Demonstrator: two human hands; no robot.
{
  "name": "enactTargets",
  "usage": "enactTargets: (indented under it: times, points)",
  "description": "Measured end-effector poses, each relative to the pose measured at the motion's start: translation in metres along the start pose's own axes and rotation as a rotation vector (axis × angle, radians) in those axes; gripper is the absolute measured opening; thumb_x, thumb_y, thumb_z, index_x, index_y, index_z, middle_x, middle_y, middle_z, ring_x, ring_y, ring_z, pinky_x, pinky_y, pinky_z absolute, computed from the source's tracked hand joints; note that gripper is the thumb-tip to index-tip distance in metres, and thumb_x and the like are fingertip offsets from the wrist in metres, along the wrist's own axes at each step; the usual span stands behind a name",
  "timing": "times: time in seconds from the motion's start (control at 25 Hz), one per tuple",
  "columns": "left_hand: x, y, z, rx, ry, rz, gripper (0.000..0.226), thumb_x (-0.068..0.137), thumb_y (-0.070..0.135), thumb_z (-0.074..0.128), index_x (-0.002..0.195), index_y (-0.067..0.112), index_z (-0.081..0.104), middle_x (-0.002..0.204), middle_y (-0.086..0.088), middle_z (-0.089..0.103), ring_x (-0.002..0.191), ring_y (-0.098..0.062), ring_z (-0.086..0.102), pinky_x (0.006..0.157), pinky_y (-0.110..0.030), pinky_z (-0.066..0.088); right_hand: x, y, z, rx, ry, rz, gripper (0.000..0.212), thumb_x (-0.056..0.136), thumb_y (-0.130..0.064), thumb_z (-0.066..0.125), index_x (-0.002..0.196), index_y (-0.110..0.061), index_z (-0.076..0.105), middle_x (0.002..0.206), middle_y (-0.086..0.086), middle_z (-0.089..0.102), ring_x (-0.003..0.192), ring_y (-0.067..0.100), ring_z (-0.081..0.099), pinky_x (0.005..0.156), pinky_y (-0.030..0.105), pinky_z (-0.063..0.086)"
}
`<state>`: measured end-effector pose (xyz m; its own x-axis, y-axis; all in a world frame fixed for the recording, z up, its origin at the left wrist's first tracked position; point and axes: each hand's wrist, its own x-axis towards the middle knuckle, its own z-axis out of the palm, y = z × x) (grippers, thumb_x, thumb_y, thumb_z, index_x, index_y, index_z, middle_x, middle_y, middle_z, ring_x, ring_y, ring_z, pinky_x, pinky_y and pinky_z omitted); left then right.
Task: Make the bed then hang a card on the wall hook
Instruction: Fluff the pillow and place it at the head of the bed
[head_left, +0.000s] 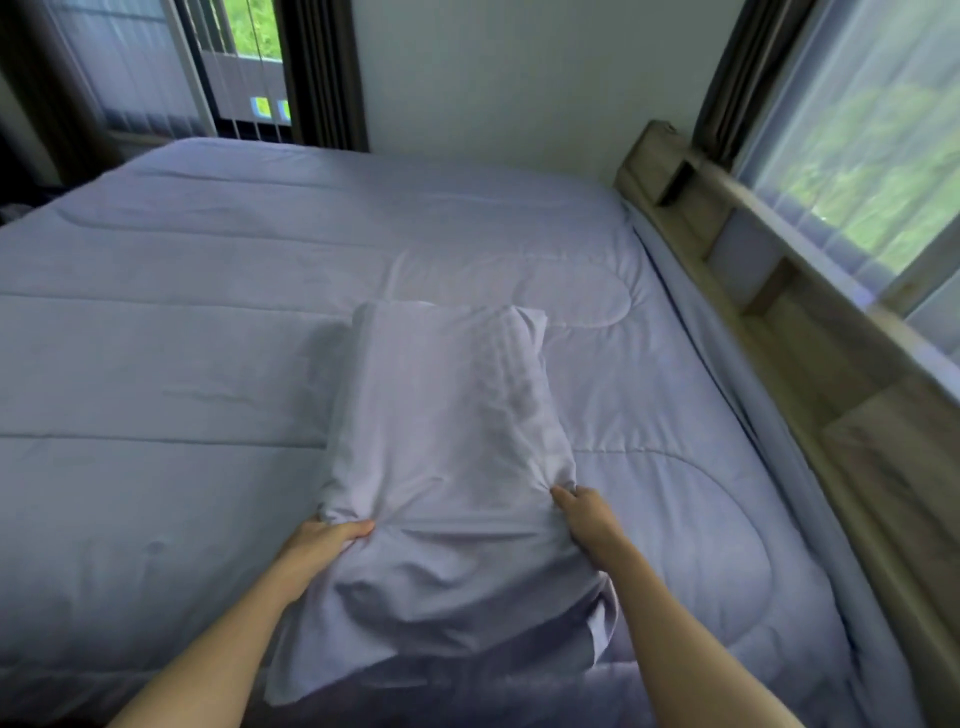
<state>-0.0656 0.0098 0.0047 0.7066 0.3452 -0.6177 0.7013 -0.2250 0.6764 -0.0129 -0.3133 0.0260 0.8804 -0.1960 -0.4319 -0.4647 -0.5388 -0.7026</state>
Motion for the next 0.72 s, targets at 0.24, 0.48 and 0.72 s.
enactTargets:
  times: [0.24, 0.48, 0.72]
  points:
    - [-0.014, 0.032, 0.025, -0.323, -0.39, -0.18, 0.048, 0.079, 0.033, 0.068, 0.11, -0.004, 0.067, 0.082, -0.02, 0.074, 0.076, -0.032, 0.068, 0.076, -0.038, 0.054, -0.005, -0.071, -0.063, 0.19, 0.262, -0.225, 0.028, 0.09, -0.02, 0.053, 0.064, -0.011, 0.053, 0.064, 0.004, 0.048, 0.07, 0.018, 0.045, 0.059, 0.034, 0.035]
    - [-0.046, 0.108, 0.115, -0.663, -0.531, -0.024, 0.033, 0.09, 0.029, 0.055, 0.104, 0.001, 0.066, 0.081, -0.015, 0.076, 0.083, -0.03, 0.068, 0.075, -0.038, 0.05, -0.018, -0.173, -0.177, -0.051, 0.295, -0.626, 0.041, 0.09, -0.024, 0.056, 0.053, -0.016, 0.04, 0.055, -0.006, 0.04, 0.055, 0.009, 0.038, 0.056, 0.028, 0.033]
    - [-0.085, 0.214, 0.258, -0.722, -0.774, 0.096, 0.028, 0.093, 0.029, 0.053, 0.108, 0.008, 0.064, 0.088, -0.008, 0.077, 0.088, -0.025, 0.068, 0.079, -0.038, 0.05, -0.015, -0.165, -0.328, -0.24, 0.486, -0.726, 0.036, 0.092, -0.03, 0.053, 0.061, -0.011, 0.049, 0.055, -0.005, 0.043, 0.06, 0.012, 0.043, 0.055, 0.021, 0.035]
